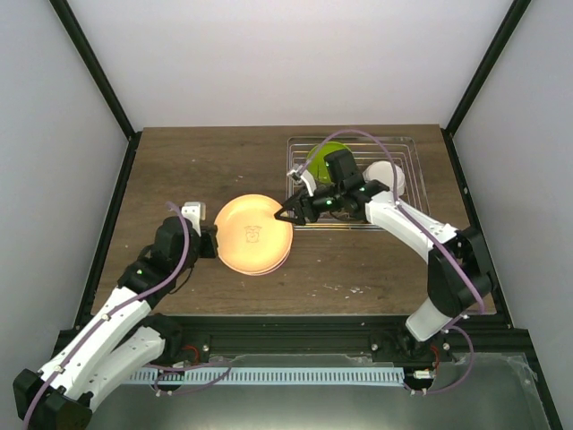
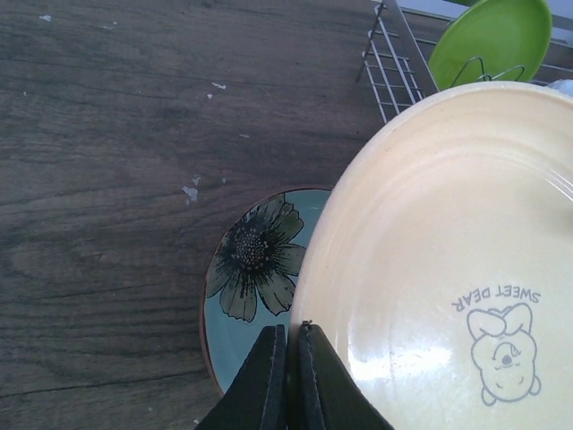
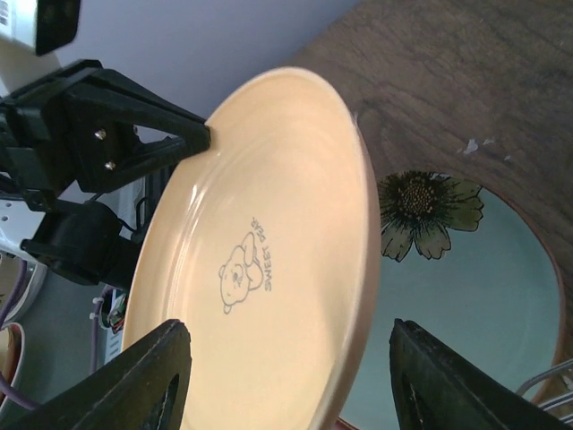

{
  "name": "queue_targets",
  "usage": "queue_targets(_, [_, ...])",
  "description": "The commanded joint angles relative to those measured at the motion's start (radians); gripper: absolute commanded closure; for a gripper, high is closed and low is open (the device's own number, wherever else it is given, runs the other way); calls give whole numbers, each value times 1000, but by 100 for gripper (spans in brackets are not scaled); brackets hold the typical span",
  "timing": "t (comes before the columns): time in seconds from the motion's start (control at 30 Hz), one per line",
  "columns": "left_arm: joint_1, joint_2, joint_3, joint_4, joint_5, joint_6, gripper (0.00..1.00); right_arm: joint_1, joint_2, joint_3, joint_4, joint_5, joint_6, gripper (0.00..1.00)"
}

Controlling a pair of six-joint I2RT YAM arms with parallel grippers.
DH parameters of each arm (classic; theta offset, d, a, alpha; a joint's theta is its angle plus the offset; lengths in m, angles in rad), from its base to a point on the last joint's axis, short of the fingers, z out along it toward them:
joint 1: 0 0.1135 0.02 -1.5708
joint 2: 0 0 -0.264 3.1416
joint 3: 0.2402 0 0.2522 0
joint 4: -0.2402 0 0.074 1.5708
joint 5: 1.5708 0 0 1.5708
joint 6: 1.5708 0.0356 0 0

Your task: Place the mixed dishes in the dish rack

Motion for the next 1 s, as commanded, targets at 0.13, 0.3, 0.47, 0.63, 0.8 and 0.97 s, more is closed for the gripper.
queue_targets(0.13, [4,-9,20,56,-13,0,100,39,69,69,-31,-1,-28,39])
queue_targets(0.3, [5,-11,25,58,-23,1,100,43,81,72,-40,4,-41,48])
queue_targets(0.47, [4,-3,17,75,-41,-8,100,44,83,78,-36,-56,-53,87])
queue_targets(0.63, [5,3,-3,111,-61,-18,90,45,55,54,2,-100,-82,99])
queue_targets(0.8, [4,19,9,79,-79,-20,42,44,24,84,-16,74,-118,99])
queue_targets(0.97, [5,11,14,21,-128,-40,19,42,-58,83,21,300,-176,99])
